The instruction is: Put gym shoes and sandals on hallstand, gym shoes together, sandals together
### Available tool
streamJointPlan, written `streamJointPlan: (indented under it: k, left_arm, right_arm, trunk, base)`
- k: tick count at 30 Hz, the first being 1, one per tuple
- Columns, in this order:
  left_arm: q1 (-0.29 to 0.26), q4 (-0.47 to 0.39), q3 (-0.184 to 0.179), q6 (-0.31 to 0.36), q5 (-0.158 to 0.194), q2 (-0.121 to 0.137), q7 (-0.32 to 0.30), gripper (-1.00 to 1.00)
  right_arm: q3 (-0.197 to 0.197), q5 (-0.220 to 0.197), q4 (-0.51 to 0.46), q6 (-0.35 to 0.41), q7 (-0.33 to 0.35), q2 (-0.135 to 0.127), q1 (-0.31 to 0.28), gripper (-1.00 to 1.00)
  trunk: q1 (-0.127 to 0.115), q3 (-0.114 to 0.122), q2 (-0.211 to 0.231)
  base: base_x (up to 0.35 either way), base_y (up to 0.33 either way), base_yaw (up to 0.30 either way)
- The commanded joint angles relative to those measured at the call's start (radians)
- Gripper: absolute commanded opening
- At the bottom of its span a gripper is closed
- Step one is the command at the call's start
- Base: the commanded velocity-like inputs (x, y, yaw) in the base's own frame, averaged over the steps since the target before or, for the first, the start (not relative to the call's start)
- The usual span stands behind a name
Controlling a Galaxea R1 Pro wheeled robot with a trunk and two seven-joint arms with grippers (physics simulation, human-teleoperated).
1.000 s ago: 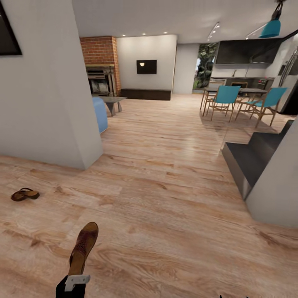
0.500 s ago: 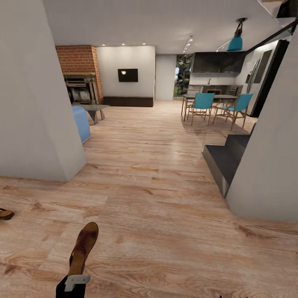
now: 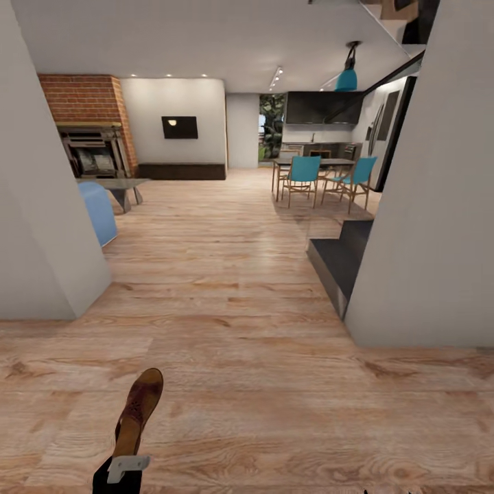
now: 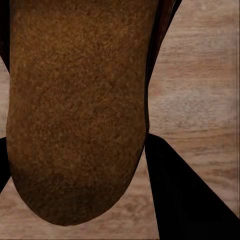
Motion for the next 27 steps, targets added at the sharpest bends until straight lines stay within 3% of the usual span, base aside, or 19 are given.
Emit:
streamJointPlan:
  k: [1, 10, 15, 27]
  left_arm:
    - [0.000, 0.000, 0.000, -0.003, -0.004, 0.000, 0.003, -1.00]
    - [0.000, -0.001, 0.000, -0.003, -0.004, -0.001, 0.003, -1.00]
    - [0.000, -0.001, 0.000, -0.003, -0.007, -0.009, 0.002, -1.00]
    - [0.000, 0.000, 0.000, -0.002, -0.006, -0.013, 0.001, -1.00]
  right_arm:
    - [-0.003, 0.010, -0.001, -0.001, 0.000, 0.001, 0.000, 1.00]
    - [-0.003, 0.010, -0.001, -0.001, 0.000, 0.001, 0.000, 1.00]
    - [-0.003, 0.010, -0.001, -0.001, 0.000, 0.001, 0.000, 1.00]
    - [-0.003, 0.010, 0.000, -0.001, 0.000, 0.001, 0.000, 1.00]
  trunk:
    - [0.000, 0.000, 0.000]
    - [0.000, 0.004, 0.000]
    - [0.000, 0.004, 0.000]
    - [0.000, 0.004, 0.000]
  base:
    - [0.000, 0.000, -0.274]
    - [0.000, -0.009, -0.276]
    - [0.000, -0.195, -0.273]
    - [0.000, -0.261, -0.074]
